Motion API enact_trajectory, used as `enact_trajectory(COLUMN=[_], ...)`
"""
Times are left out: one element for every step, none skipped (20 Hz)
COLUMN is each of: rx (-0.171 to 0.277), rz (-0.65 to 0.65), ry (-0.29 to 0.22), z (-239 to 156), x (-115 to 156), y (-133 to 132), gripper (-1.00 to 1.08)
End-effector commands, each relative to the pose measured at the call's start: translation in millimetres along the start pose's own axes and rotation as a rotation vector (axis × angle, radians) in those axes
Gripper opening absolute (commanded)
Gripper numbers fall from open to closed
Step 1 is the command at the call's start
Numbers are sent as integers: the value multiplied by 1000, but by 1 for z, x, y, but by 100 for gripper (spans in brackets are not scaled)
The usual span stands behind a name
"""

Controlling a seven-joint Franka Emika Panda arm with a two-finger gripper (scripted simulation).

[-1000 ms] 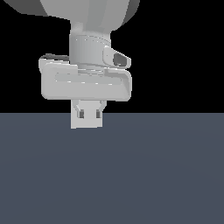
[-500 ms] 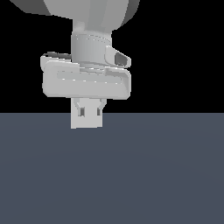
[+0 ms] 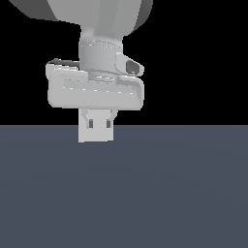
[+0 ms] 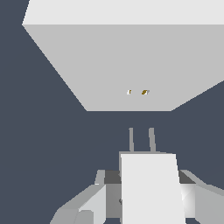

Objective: Plug the charger into the wall socket.

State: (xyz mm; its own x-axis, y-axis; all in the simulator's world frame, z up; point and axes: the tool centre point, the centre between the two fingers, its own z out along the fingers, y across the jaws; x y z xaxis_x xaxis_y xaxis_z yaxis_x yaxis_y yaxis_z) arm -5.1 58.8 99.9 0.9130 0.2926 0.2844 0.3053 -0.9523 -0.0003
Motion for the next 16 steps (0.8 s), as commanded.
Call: enact_trajectory(rx=[0, 0, 0, 0, 0, 0, 0, 0, 0, 0, 0, 0, 0, 0, 0, 0], rz=[0, 0, 0, 0, 0, 0, 0, 0, 0, 0, 0, 0, 0, 0, -1, -1], ry=[0, 0, 0, 0, 0, 0, 0, 0, 0, 0, 0, 0, 0, 0, 0, 0], z=[1, 2, 3, 5, 6, 7, 8, 9, 10, 10, 11, 12, 12, 12, 12, 13], x=[6, 9, 12, 16, 20, 24, 27, 30, 33, 35, 37, 39, 40, 41, 42, 42], y=[0, 0, 0, 0, 0, 0, 0, 0, 0, 0, 0, 0, 0, 0, 0, 0], gripper=[-100, -100, -100, -100, -100, -100, -100, -100, -100, -100, -100, -100, -100, -100, -100, -100])
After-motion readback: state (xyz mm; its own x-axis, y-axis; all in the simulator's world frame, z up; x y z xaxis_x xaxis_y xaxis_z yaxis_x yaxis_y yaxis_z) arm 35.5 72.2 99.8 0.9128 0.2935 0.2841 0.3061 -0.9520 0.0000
